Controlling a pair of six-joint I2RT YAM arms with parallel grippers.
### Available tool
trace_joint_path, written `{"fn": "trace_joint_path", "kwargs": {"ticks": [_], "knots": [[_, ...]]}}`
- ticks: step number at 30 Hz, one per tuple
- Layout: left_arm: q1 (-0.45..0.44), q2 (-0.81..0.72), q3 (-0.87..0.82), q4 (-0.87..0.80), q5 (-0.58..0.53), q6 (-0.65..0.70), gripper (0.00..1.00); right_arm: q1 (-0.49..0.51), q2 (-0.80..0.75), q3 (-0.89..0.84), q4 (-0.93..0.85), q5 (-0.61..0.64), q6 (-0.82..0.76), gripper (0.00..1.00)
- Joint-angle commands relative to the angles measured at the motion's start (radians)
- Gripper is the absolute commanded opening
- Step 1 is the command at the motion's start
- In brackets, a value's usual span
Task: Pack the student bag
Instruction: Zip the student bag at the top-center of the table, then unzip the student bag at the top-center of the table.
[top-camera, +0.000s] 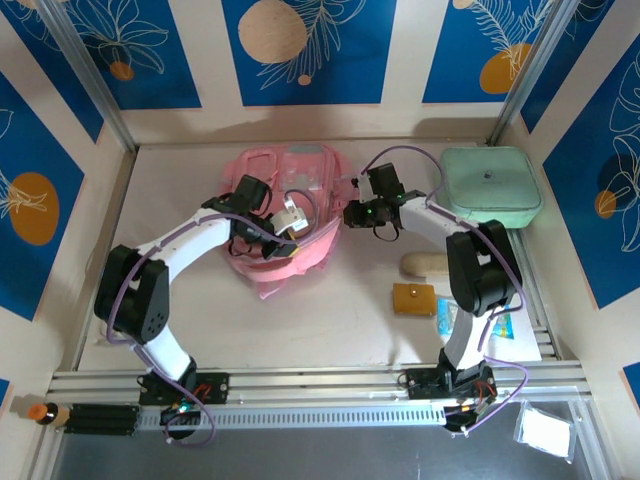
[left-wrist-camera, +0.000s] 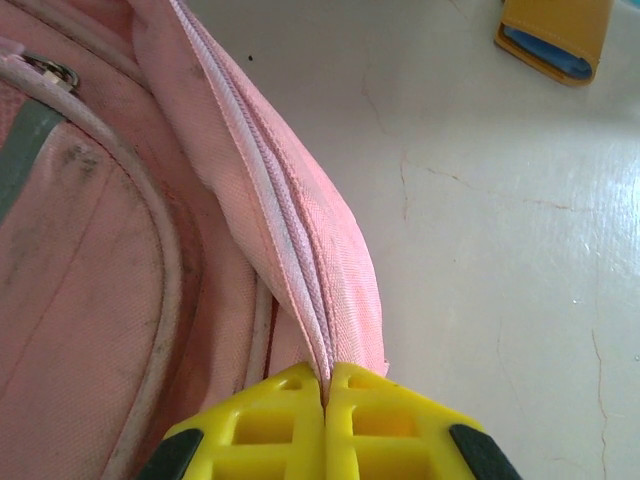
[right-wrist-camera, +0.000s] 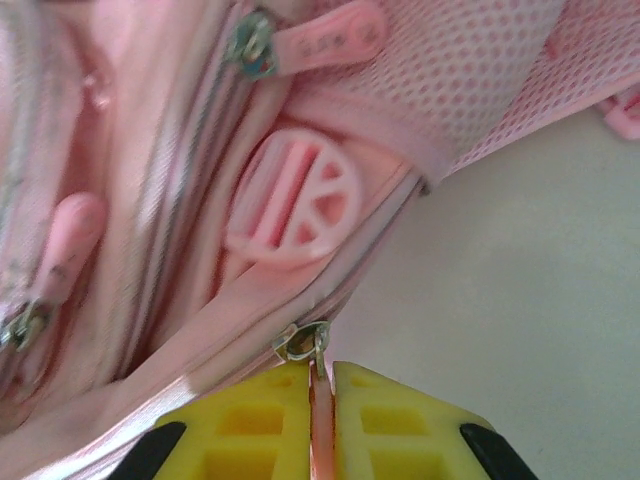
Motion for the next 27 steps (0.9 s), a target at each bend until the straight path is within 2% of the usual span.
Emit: {"fn": "trace_joint_path", "kwargs": {"ticks": [1, 6, 8, 12, 14, 16, 19, 24, 27], "knots": [[0.014, -0.04, -0.018, -0.074, 0.024, 0.039, 0.0, -0.033, 0.046, 0.075, -0.008, 0.006, -0.024, 0.13], [0.014, -0.054, -0.035, -0.065, 0.025, 0.038, 0.0, -0.054, 0.109, 0.169, -0.049, 0.024, 0.017, 0.17], [0.014, -0.055, -0.037, -0.061, 0.037, 0.033, 0.0, -0.053, 0.108, 0.193, -0.066, 0.048, 0.046, 0.25], [0.014, -0.065, -0.043, -0.033, 0.045, 0.014, 0.01, -0.037, 0.036, 0.164, -0.069, 0.017, 0.077, 0.48], [0.014, -0.077, -0.043, -0.017, 0.034, -0.002, 0.13, -0.034, -0.025, 0.12, -0.061, -0.013, 0.104, 0.55], [0.014, -0.097, -0.044, 0.001, 0.004, -0.02, 0.31, -0.033, -0.106, 0.052, -0.045, -0.042, 0.147, 0.62], [0.014, -0.132, -0.045, 0.038, -0.073, -0.049, 0.45, -0.027, -0.204, -0.036, -0.027, -0.082, 0.244, 0.66], [0.014, -0.16, -0.08, 0.152, -0.227, -0.065, 0.57, 0.02, -0.275, -0.135, 0.003, -0.142, 0.424, 0.67], [0.012, -0.141, -0.093, 0.179, -0.251, -0.027, 0.59, 0.068, -0.266, -0.16, 0.045, -0.194, 0.514, 0.66]]}}
